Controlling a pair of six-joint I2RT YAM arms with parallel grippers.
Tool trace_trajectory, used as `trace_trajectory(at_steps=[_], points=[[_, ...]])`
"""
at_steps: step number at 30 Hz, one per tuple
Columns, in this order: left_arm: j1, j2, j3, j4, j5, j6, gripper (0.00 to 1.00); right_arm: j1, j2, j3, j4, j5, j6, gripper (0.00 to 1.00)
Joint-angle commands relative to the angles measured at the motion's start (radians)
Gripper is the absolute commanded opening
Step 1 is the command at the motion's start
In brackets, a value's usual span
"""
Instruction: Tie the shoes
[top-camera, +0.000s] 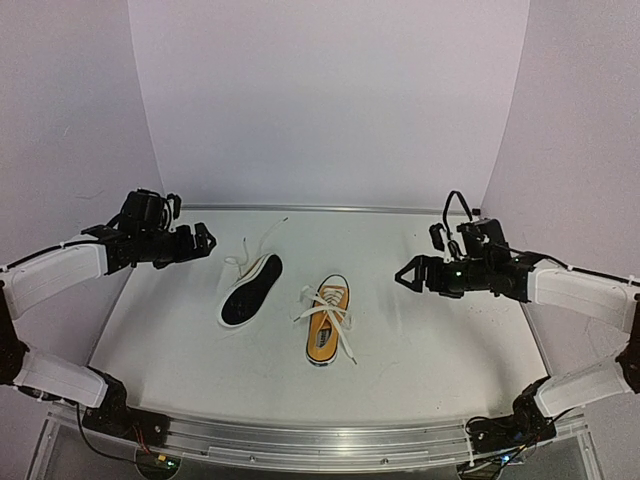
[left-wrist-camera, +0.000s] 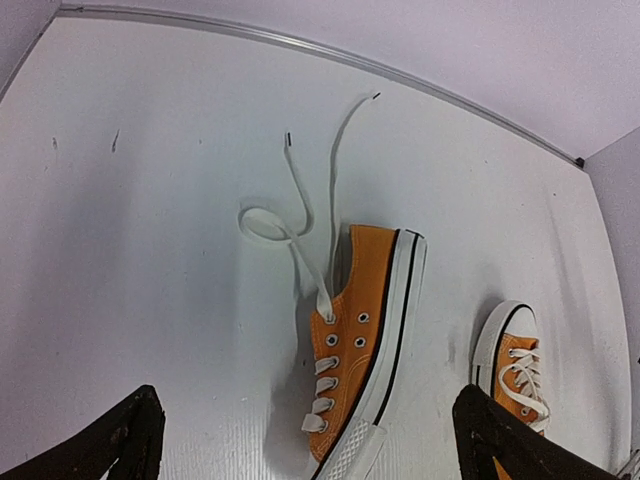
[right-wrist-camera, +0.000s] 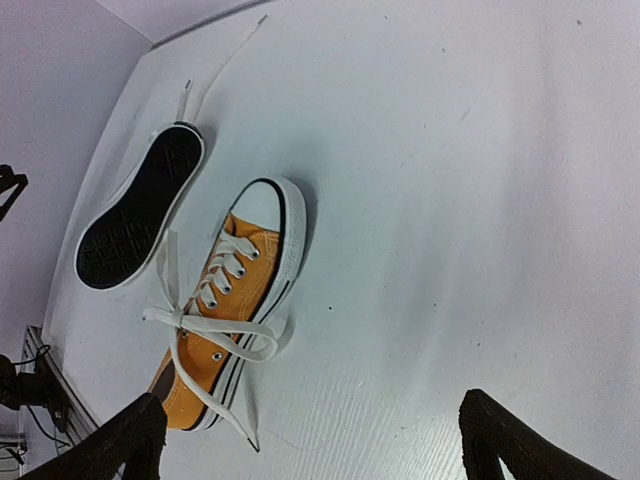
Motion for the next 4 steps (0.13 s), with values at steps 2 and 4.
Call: trace_trajectory(at_steps=[2, 4], points=[[0.003, 0.011, -0.021, 0.014, -0.002, -0.065, 1.00, 0.000, 0.026, 0.013, 0.047, -0.010, 0.028, 0.98], [0.003, 0.018, -0.010, 0.013, -0.004, -0.065, 1.00, 0.000, 0.027, 0.017, 0.047, -0.012, 0.027, 0.98]])
